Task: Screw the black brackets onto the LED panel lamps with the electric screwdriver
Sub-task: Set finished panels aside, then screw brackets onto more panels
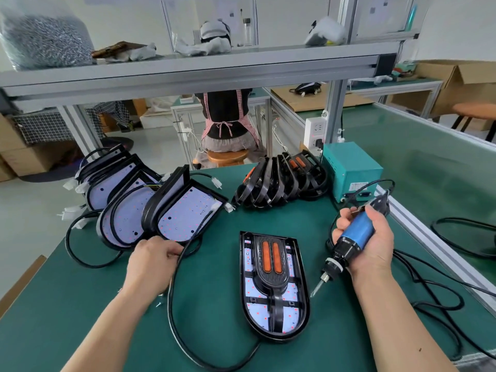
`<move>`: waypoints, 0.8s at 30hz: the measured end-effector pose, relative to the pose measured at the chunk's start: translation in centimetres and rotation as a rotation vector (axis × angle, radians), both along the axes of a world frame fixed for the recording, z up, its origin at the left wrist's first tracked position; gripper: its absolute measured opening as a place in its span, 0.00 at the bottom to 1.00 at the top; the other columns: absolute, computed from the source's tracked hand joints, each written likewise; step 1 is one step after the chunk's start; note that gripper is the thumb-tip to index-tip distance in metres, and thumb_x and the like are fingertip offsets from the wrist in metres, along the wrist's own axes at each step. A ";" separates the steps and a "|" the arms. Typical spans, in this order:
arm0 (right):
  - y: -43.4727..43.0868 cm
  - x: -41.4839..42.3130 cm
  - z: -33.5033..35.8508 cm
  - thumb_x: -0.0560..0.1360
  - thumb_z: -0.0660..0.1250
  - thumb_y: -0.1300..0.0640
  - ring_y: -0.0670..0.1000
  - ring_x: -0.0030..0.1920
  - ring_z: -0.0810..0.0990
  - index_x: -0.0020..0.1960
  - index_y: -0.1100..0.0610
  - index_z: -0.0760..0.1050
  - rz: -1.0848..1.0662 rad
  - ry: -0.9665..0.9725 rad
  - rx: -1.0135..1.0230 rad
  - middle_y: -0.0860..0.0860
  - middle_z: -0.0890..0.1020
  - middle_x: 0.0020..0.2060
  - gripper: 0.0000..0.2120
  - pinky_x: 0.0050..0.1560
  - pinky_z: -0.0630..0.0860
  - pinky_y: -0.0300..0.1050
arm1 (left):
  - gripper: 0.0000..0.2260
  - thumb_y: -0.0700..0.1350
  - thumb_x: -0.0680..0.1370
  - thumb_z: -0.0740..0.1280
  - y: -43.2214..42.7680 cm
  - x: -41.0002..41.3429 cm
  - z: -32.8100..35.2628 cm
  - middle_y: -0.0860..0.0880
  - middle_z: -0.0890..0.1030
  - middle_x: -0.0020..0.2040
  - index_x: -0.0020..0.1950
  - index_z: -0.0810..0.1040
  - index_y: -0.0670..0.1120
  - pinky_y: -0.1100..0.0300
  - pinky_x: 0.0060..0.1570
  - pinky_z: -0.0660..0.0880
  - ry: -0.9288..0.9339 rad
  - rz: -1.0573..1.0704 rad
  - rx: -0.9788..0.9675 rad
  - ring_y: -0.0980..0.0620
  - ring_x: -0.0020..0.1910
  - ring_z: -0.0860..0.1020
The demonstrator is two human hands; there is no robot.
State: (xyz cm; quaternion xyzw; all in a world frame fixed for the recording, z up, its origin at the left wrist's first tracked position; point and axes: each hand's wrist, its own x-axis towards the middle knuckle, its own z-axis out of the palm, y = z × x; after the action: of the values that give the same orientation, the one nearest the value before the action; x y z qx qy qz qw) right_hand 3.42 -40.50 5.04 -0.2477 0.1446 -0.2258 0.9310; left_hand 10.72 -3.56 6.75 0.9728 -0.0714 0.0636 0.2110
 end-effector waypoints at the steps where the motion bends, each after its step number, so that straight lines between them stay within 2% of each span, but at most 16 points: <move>1: -0.2 0.0 -0.1 0.78 0.64 0.51 0.48 0.33 0.73 0.49 0.56 0.71 -0.015 0.012 0.017 0.53 0.81 0.43 0.09 0.31 0.69 0.38 | 0.14 0.39 0.75 0.68 -0.7 0.1 -0.2 0.48 0.83 0.48 0.51 0.86 0.56 0.52 0.53 0.73 -0.010 -0.015 0.067 0.43 0.52 0.75; 3: -0.4 -0.1 -0.3 0.78 0.64 0.50 0.46 0.33 0.73 0.47 0.56 0.73 -0.015 0.014 0.030 0.52 0.82 0.44 0.09 0.32 0.69 0.37 | 0.12 0.41 0.75 0.71 -1.3 0.2 -0.4 0.50 0.81 0.48 0.54 0.85 0.55 0.52 0.54 0.72 -0.011 -0.033 0.110 0.44 0.53 0.74; 5: -0.6 -0.1 -0.4 0.78 0.65 0.50 0.46 0.32 0.73 0.46 0.55 0.73 -0.008 -0.004 0.053 0.49 0.82 0.42 0.08 0.33 0.67 0.38 | 0.12 0.39 0.72 0.73 -0.9 0.4 -0.3 0.50 0.80 0.44 0.53 0.84 0.51 0.51 0.52 0.71 -0.021 -0.032 0.039 0.44 0.50 0.74; 8: -0.9 -0.1 -0.6 0.77 0.66 0.49 0.45 0.31 0.73 0.48 0.54 0.72 -0.006 -0.031 0.112 0.47 0.80 0.42 0.08 0.37 0.65 0.40 | 0.11 0.34 0.69 0.74 0.8 -0.1 0.1 0.51 0.77 0.38 0.43 0.79 0.49 0.52 0.43 0.71 -0.044 -0.008 -0.074 0.45 0.43 0.74; 12: -0.8 0.0 -0.5 0.76 0.68 0.46 0.46 0.32 0.73 0.52 0.56 0.69 -0.011 -0.067 0.217 0.49 0.80 0.43 0.15 0.38 0.65 0.41 | 0.12 0.37 0.69 0.75 3.1 -2.1 0.5 0.51 0.78 0.34 0.34 0.78 0.53 0.58 0.38 0.70 -0.017 0.010 -0.100 0.52 0.37 0.76; 15: -0.4 0.1 -0.1 0.76 0.69 0.45 0.48 0.31 0.73 0.53 0.57 0.68 -0.026 -0.096 0.345 0.52 0.79 0.41 0.18 0.36 0.68 0.41 | 0.14 0.36 0.68 0.76 5.5 -3.6 0.9 0.53 0.80 0.33 0.33 0.80 0.56 0.63 0.36 0.72 0.123 -0.101 -0.059 0.57 0.34 0.77; 17: 0.0 0.1 0.4 0.77 0.69 0.46 0.49 0.32 0.72 0.51 0.58 0.68 -0.054 -0.096 0.425 0.52 0.76 0.39 0.17 0.35 0.69 0.41 | 0.16 0.37 0.68 0.76 6.7 -4.3 1.3 0.55 0.81 0.36 0.39 0.80 0.59 0.66 0.36 0.72 0.285 -0.199 0.014 0.59 0.32 0.76; 19: 0.5 0.1 1.0 0.77 0.69 0.47 0.50 0.32 0.72 0.47 0.58 0.68 -0.062 -0.043 0.471 0.51 0.73 0.36 0.16 0.34 0.69 0.41 | 0.18 0.37 0.68 0.76 6.9 -4.8 1.3 0.55 0.81 0.37 0.41 0.79 0.61 0.65 0.36 0.73 0.384 -0.240 0.032 0.60 0.31 0.74; 24: 2.1 0.1 2.8 0.75 0.70 0.49 0.50 0.28 0.69 0.42 0.56 0.67 -0.060 0.161 0.480 0.49 0.69 0.32 0.15 0.36 0.69 0.41 | 0.14 0.38 0.66 0.78 5.7 -4.5 0.5 0.56 0.79 0.33 0.34 0.77 0.54 0.68 0.32 0.69 0.320 -0.248 0.036 0.60 0.29 0.73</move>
State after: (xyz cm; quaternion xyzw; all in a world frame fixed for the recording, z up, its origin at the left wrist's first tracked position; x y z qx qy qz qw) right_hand 3.54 -38.43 7.88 -0.0321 0.2751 -0.1923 0.9415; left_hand 6.22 2.19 7.23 0.9578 -0.1575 -0.1197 0.2083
